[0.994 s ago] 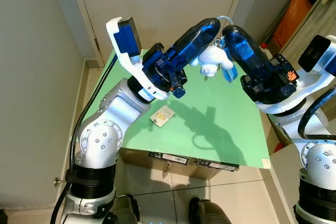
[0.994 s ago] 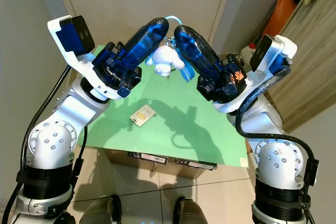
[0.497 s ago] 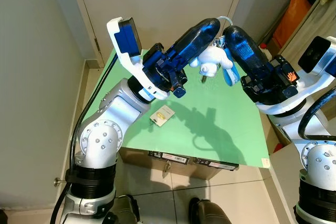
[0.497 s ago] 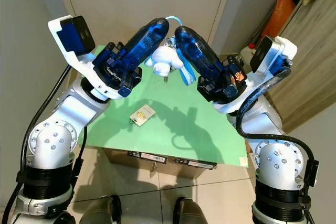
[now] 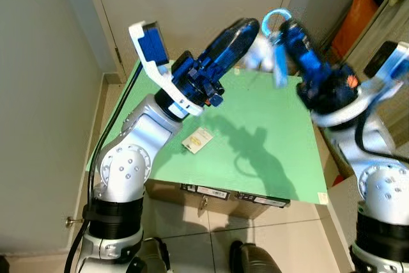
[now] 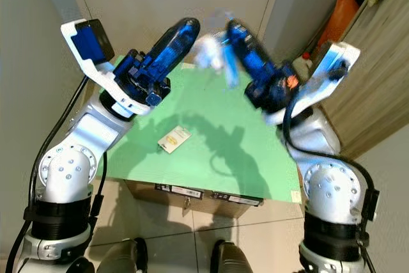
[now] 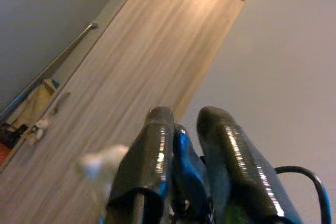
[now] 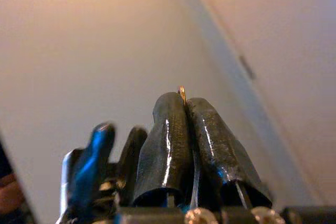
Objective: Hang keys on a hook
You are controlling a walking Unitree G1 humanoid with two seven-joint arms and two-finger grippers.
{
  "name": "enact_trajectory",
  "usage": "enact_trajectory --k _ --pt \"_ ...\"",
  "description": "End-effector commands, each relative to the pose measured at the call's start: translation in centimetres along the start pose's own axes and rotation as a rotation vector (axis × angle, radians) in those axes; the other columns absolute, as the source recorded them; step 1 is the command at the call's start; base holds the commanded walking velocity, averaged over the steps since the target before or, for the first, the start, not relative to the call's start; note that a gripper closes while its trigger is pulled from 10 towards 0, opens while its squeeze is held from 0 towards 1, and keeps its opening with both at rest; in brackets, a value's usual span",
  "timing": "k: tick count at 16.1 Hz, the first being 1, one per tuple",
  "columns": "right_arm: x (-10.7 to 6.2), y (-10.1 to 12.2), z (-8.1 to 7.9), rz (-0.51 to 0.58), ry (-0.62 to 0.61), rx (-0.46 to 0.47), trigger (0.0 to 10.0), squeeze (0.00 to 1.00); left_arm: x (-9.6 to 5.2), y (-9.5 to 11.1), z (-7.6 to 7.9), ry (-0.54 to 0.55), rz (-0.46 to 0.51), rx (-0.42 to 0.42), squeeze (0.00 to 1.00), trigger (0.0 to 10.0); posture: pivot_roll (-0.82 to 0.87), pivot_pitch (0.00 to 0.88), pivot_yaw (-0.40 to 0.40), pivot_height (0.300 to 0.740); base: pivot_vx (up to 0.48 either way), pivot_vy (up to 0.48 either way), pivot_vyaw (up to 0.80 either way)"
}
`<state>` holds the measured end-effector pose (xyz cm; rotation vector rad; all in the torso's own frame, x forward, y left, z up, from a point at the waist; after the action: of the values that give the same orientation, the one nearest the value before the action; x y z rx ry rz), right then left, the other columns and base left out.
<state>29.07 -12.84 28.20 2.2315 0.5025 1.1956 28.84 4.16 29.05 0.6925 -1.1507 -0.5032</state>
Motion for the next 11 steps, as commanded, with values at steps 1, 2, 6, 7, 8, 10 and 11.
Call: enact_trajectory --k 1,2,6,7,8,10,11 --pt "-0.1 0.7 0.4 0.035 -0.032 -0.022 0.0 0.0 0.2 0.3 0.0 -0.004 0.007 0.017 1.0 10.0 -0.1 0.124 -0.016 0.74 0.0 0.0 0.0" --pt "-0.2 0.9 1.0 0.055 -0.066 -0.029 0.0 0.0 0.2 0.4 -0.1 0.001 0.011 0.021 1.0 10.0 -0.1 0.123 -0.016 0.74 0.0 0.0 0.0" --pt "-1.1 1.6 3.6 0.155 -0.239 -0.047 0.0 0.0 -0.8 -0.9 -4.5 0.257 -0.037 0.141 0.52 10.0 -0.11 0.117 -0.009 0.74 0.0 0.0 0.0" --pt "-1.7 1.4 4.3 0.167 -0.297 -0.055 0.0 0.0 -1.6 -2.4 -6.1 0.354 -0.103 0.188 0.0 10.0 -0.11 0.113 -0.009 0.74 0.0 0.0 0.0" --pt "-2.2 0.9 5.0 0.161 -0.348 -0.066 10.0 0.0 -2.3 -3.6 -7.4 0.446 -0.133 0.19 0.0 10.0 -0.11 0.113 -0.009 0.74 0.0 0.0 0.0" --pt "-3.1 -0.3 6.4 0.11 -0.457 -0.078 10.0 0.0 -3.5 -4.9 -8.9 0.563 -0.152 0.194 0.0 10.0 -0.12 0.103 -0.006 0.74 0.0 0.0 0.0" --pt "-4.1 -1.6 7.6 0.062 -0.538 -0.068 10.0 0.0 -5.3 -7.2 -10.1 0.663 -0.243 0.254 0.0 10.0 -0.12 0.1 -0.003 0.74 0.0 0.0 -0.8"
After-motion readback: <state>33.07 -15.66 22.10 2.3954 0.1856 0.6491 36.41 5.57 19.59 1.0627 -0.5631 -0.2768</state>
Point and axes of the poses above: a point about 5 cm out from each wrist's last joint towards the gripper, its own x axis pointing out of the wrist towards the gripper, its own y axis along the axis of the wrist's last joint, z = x × y, the point moved 4 cm from there along x, pointing out of the wrist towards the gripper, and after that the axes turned 7 degrees about x, right-handed, at the moved point
